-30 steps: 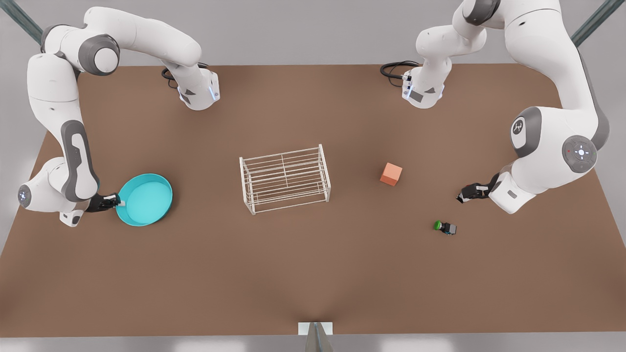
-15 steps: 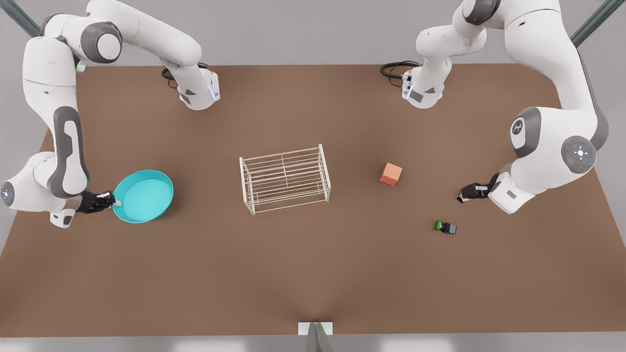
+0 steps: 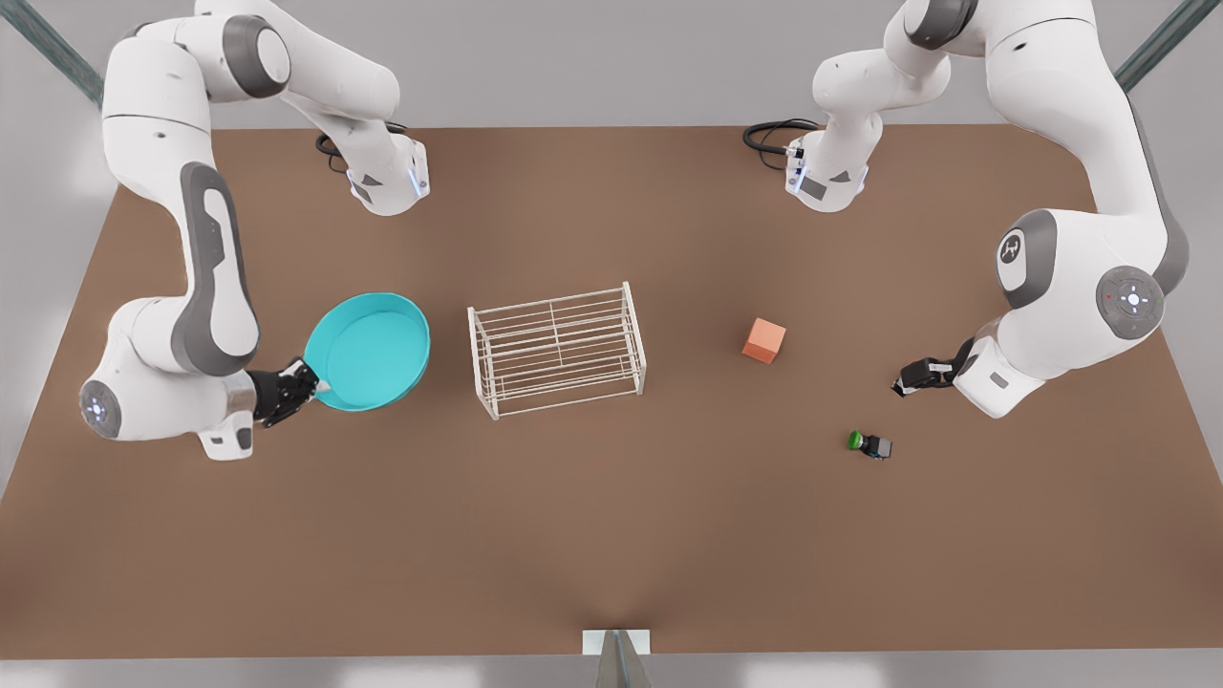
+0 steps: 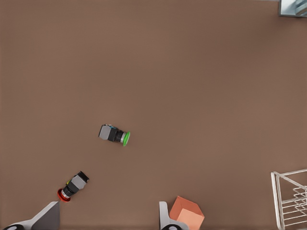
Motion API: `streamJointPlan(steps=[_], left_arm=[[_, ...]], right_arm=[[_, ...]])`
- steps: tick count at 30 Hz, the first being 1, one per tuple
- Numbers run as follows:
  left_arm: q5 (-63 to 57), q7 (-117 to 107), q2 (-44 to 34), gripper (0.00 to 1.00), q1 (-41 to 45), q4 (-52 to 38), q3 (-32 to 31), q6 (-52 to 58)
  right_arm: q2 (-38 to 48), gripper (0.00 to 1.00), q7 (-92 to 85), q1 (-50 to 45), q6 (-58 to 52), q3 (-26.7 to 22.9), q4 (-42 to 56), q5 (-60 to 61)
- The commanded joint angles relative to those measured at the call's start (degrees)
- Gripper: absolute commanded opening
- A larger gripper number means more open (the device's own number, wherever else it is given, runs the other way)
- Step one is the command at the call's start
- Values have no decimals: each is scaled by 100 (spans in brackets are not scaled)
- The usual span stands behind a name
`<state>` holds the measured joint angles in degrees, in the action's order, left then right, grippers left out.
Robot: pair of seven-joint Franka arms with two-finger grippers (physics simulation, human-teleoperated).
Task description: Place the plate on the shelf with right arm and place the red button switch in the plate with left arm
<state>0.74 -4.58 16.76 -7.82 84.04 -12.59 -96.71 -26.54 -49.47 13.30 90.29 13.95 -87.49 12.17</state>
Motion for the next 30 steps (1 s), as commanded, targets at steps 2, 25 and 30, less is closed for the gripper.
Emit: streamJointPlan(steps=[2,25,30], left_arm=[[-4,-16,-7,100,0,-2,-7,3],[-109,344,-33,100,17,7,-33,433],[-496,3438,46,100,-449,1044,28,-1350]], right_arm=[[26,19,974,-443,-284,3,4,198],[79,19,3119,-2605,1509,3,-866,752],[185,19,3383,-2763,1509,3,-936,1068]])
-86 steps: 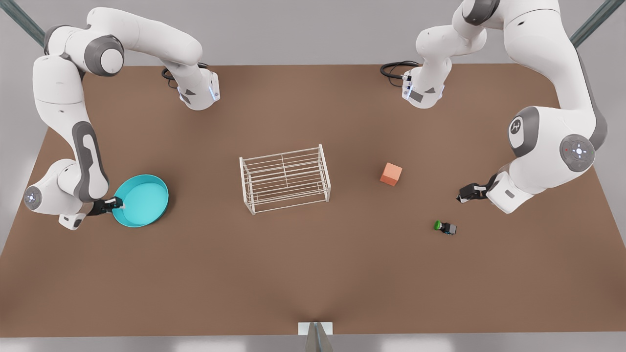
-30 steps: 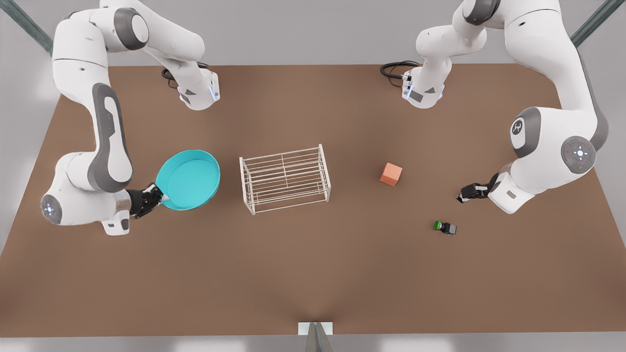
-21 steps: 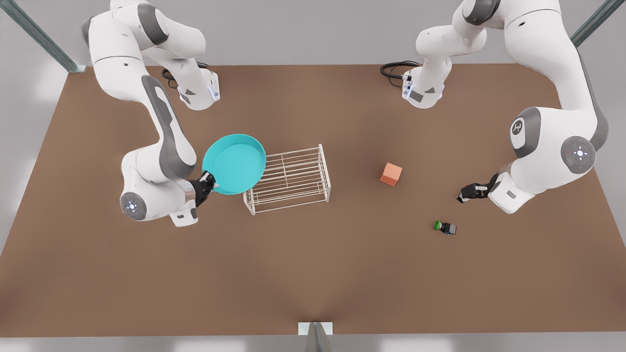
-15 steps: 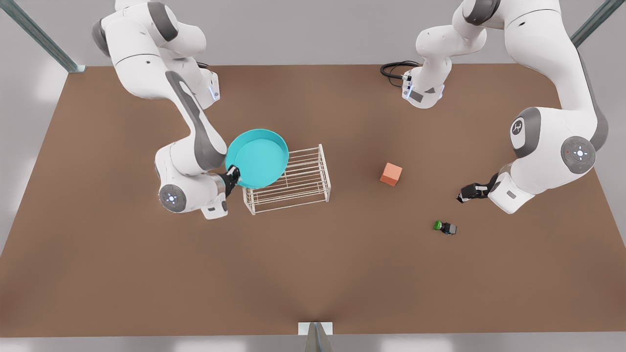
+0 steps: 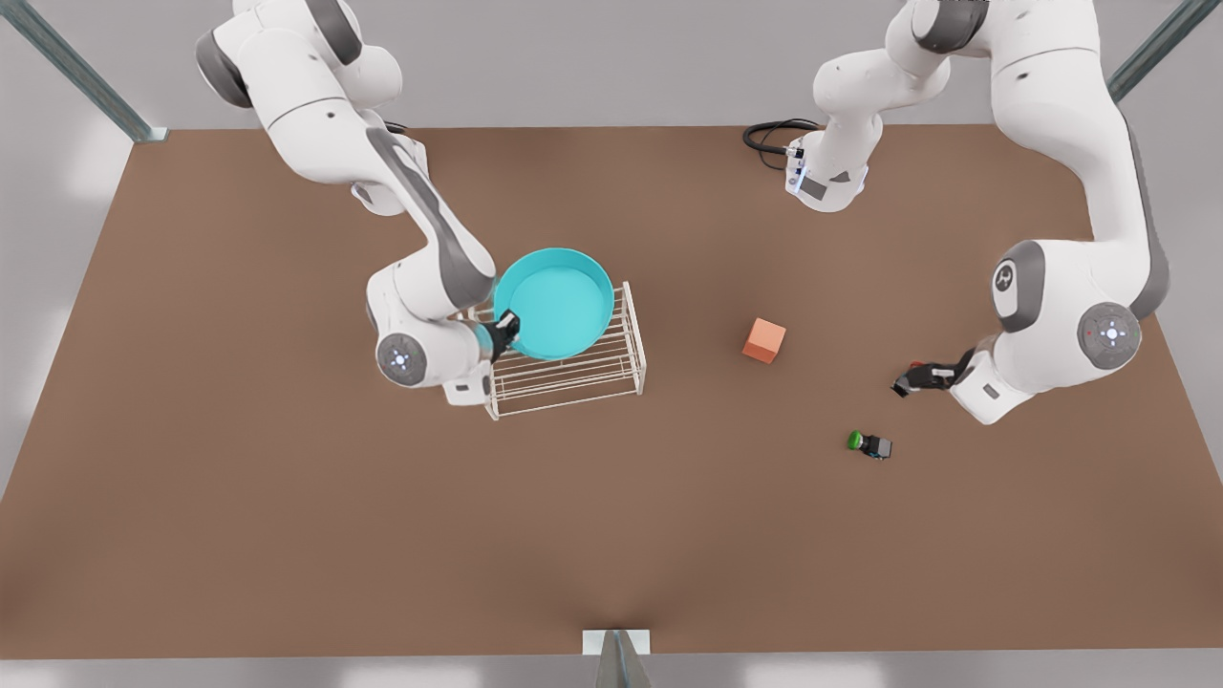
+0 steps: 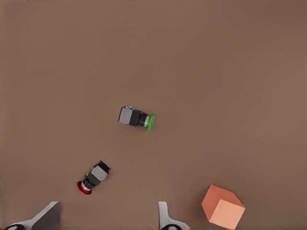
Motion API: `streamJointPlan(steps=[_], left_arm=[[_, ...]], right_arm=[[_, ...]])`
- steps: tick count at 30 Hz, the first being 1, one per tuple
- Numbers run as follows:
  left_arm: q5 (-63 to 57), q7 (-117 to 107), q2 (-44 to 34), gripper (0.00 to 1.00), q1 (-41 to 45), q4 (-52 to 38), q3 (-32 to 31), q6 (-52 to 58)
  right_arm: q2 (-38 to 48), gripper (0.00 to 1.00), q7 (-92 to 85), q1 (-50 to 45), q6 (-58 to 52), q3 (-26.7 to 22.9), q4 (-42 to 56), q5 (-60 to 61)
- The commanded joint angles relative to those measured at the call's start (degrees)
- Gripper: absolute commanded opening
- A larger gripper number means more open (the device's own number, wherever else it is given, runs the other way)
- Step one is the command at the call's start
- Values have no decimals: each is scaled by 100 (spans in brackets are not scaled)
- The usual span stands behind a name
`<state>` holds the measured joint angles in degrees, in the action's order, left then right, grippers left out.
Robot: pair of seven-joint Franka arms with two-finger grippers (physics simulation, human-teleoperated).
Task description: Place the plate on the shelf with right arm and place the red button switch in the plate with left arm
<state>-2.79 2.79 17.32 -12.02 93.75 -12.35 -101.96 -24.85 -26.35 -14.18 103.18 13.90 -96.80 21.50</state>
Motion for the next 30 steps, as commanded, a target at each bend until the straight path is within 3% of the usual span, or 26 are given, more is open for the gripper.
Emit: streamJointPlan(steps=[1,4,6,11,12,13,16,18,19,22,24,27,28,29,30], left_arm=[[-273,2813,69,100,-29,74,4,-939],[-389,4246,245,100,-117,432,-5,-1633],[-380,4809,70,100,-117,1822,-14,-3154],[-432,4827,87,100,-240,2332,13,-3699],[-433,4827,166,100,-319,2341,39,-3796],[-433,4827,219,100,-319,2341,39,-3858],[-433,4862,289,100,-345,2789,48,-4447],[-433,5126,351,100,-345,2798,127,-4526],[-433,5126,351,100,-345,2851,127,-4526],[-433,5135,403,100,-345,2886,153,-4526],[-433,5135,553,100,-354,2886,215,-4657],[-433,5135,641,100,-354,2895,250,-4737],[-433,5135,667,100,-354,2895,259,-4737],[-433,5135,650,100,-354,2938,311,-4737],[-433,5135,650,100,-354,2974,364,-4737]], right_arm=[[15,19,1080,-15,229,8,3,135],[6,20,1080,-67,247,-10,3,223],[6,22,1018,-59,247,-133,12,161],[15,24,939,-41,247,-256,3,126],[15,75,1035,-41,247,-265,3,135],[103,100,1053,-32,247,-273,3,143],[1025,100,1080,-32,72,-467,529,74],[1096,100,2178,29,-1711,-528,2330,-990],[1096,100,1977,433,-1801,-634,2420,-1525],[815,100,640,1734,-1731,-634,2403,-1930],[341,100,623,1875,-1142,-634,2244,-3003],[68,100,957,1910,-1195,-634,2122,-3073],[146,100,1114,1901,-1020,-616,1850,-2960],[742,100,1711,1919,-91,-634,684,-2880],[1026,100,2300,1998,317,-634,223,-2704]])
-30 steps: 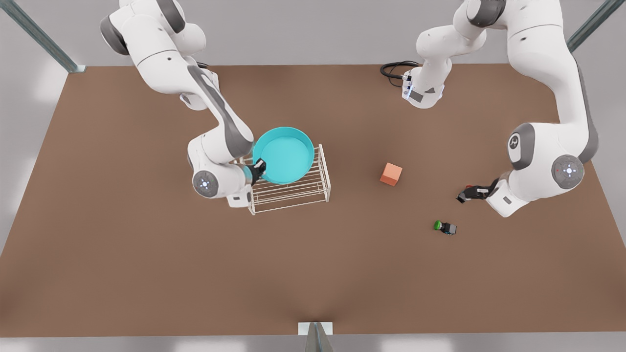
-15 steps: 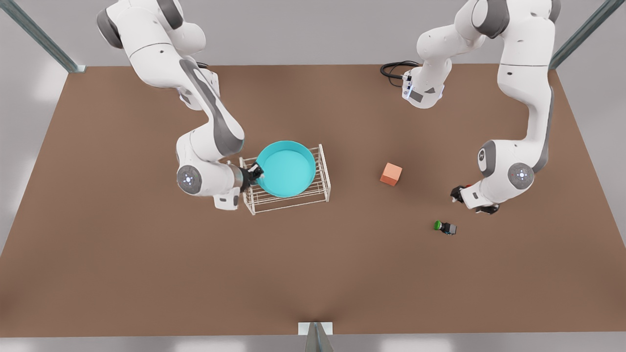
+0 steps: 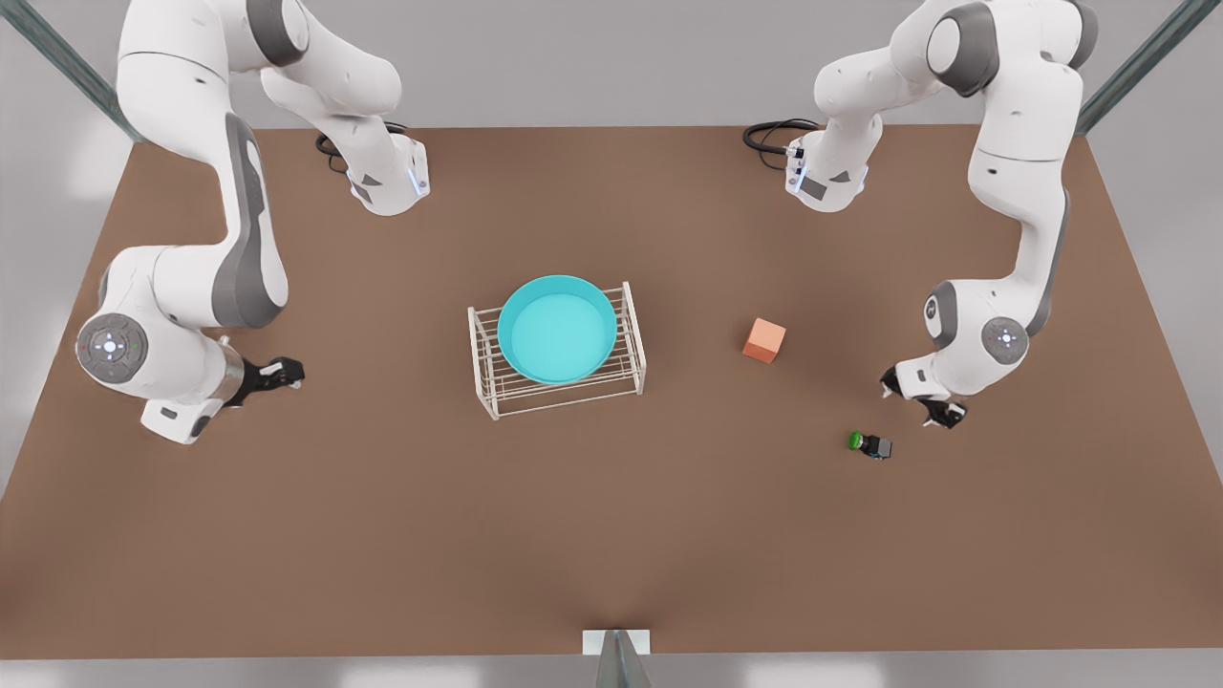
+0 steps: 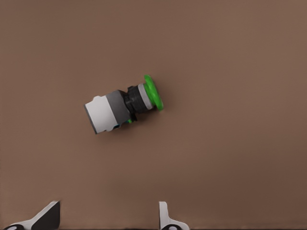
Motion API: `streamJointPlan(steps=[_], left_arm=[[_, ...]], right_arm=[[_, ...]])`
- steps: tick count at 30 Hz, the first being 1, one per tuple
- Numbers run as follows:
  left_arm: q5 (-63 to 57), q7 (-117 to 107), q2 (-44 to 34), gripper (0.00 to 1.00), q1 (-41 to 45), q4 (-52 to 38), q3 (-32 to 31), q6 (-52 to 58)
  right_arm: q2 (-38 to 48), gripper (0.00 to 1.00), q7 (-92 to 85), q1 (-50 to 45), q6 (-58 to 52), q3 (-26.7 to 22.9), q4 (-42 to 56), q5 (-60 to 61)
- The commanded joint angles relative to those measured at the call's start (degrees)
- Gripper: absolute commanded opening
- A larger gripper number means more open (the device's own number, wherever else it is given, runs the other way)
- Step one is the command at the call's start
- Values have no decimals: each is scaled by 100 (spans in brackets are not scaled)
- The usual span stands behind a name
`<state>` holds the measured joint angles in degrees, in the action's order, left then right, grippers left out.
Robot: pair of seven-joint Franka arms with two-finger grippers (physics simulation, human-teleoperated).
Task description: Place the plate on the shelf with right arm and place the red button switch in the plate with left arm
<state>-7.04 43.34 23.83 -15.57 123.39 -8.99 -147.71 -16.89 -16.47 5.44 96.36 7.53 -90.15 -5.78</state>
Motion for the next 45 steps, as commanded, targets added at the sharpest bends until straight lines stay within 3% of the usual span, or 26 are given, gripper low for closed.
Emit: streamJointPlan(steps=[1,15,26,39,41,45], left_arm=[[1,1036,-10,100,1,80,38,-162],[63,439,-520,100,-87,880,196,-153],[10,790,-318,100,-104,1293,284,-1269],[1,1177,-98,99,-96,1337,407,-1717],[1,1177,-98,79,-96,1328,407,-1717],[1,1185,-98,58,-96,1328,407,-1717]], right_arm=[[221,100,1656,44,999,-15,-311,33],[133,100,1630,168,929,-15,-82,7],[124,100,1647,159,929,-15,-73,24],[115,100,1665,159,929,-6,-73,7],[115,100,1665,159,929,-6,-73,7],[115,100,1665,159,929,-6,-73,7]])
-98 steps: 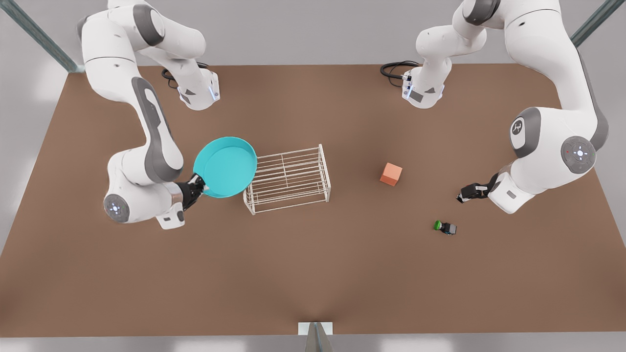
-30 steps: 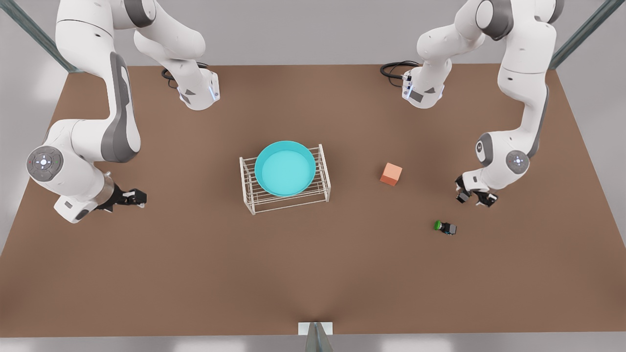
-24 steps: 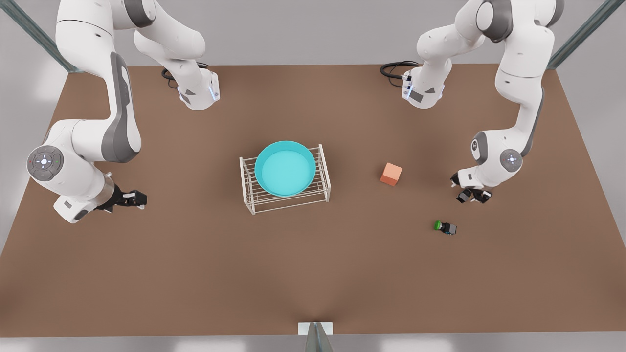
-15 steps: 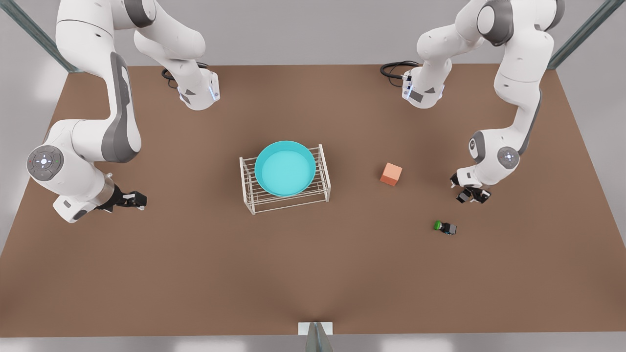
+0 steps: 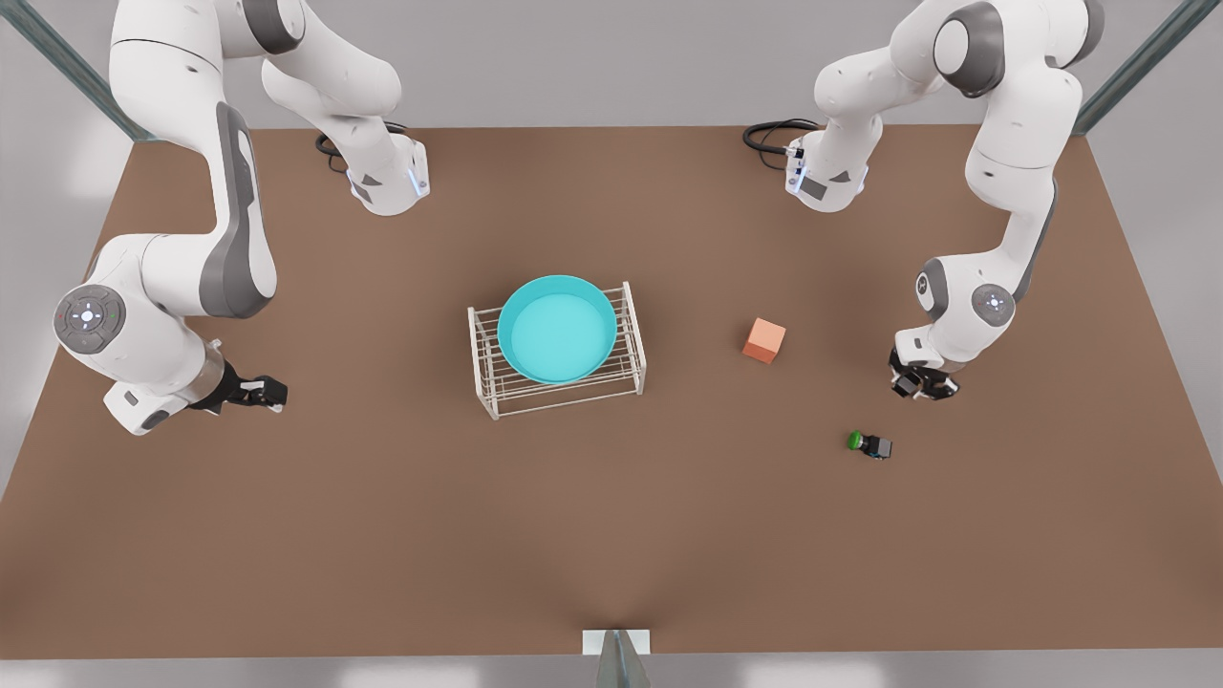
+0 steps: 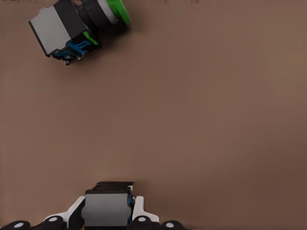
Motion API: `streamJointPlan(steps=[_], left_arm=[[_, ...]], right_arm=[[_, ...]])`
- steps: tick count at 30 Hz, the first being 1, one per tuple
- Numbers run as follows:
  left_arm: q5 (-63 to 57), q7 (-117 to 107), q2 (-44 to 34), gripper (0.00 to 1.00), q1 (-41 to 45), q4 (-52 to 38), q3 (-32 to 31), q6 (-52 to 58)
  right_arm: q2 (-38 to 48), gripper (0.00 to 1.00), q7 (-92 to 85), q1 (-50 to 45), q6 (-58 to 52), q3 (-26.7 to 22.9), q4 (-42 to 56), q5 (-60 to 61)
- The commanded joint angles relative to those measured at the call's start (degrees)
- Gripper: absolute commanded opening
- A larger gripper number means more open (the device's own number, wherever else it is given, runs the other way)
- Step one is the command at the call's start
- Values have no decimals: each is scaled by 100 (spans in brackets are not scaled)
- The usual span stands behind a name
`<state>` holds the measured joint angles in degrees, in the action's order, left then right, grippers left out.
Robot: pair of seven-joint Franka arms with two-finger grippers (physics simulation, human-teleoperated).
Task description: Place the plate on the shelf with right arm and place the red button switch in the plate with left arm
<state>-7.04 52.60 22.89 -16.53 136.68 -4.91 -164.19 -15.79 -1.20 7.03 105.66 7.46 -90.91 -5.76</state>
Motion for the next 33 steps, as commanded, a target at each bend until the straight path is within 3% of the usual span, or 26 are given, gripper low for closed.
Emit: streamJointPlan(steps=[1,6,10,12,14,19,21,33], left_arm=[[1,242,-12,53,1,-1,-1,-69],[1,181,-144,50,9,-71,-1,141],[1,-179,-390,50,229,-1055,-36,1837],[1,-1031,-408,50,791,-2039,-62,3147],[62,-2385,-373,50,1398,-2594,-124,3728],[71,-5574,-197,50,1460,-3464,-1485,4475],[71,-6525,-83,50,1679,-3675,-1706,4466],[379,-11183,533,49,3876,-5406,-1715,4352]], right_arm=[[6,100,146,-9,-2,1,3,4],[-29,100,146,-9,-2,10,3,4],[-29,100,146,-9,-2,10,3,4],[-29,100,146,-9,-2,10,3,4],[-29,100,146,-9,-2,10,3,4],[-29,100,146,-9,-2,10,3,4],[-29,100,146,-9,-2,10,3,4],[-29,100,146,-9,-2,10,12,4]])
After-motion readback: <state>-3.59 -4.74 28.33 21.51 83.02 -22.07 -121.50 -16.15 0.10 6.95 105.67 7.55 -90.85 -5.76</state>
